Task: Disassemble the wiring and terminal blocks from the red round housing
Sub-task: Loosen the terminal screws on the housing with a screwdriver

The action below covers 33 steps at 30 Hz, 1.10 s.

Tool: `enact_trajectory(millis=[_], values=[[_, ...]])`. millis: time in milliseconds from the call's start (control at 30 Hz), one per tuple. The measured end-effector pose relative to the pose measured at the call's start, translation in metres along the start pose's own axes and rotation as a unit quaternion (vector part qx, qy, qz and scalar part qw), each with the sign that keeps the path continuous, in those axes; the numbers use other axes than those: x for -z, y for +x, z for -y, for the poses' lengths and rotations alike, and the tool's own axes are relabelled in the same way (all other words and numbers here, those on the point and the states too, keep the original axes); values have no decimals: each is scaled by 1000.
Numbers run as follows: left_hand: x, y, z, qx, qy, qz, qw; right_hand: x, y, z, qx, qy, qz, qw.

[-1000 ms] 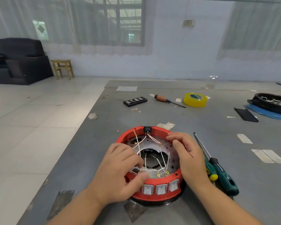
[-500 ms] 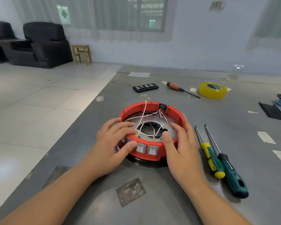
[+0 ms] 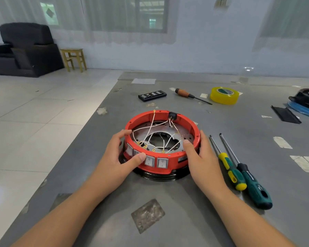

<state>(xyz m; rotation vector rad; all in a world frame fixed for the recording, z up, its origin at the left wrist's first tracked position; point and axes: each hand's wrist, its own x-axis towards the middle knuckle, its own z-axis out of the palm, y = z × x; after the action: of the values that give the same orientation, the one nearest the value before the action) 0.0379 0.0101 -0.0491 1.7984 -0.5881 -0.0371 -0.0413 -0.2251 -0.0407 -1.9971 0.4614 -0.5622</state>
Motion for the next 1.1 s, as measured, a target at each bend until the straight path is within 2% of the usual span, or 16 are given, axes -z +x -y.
enact_trajectory(millis=[267,533,733,900,1100], values=[[2,-2,-5,24,-10,-16,1000,3,2,8,-1,56,-18,998],[1,-5,-10,-11,14,-26,999,5,5,5,19,100,-19,995],[1,-6,-12,-55,97,-12,994,5,6,1,37,86,-17,996],[-1,-6,-11,-51,141,-26,988,4,15,1,26,43,6,999],[-2,-5,-6,-14,134,-57,989,-3,28,1,-10,-26,51,998]])
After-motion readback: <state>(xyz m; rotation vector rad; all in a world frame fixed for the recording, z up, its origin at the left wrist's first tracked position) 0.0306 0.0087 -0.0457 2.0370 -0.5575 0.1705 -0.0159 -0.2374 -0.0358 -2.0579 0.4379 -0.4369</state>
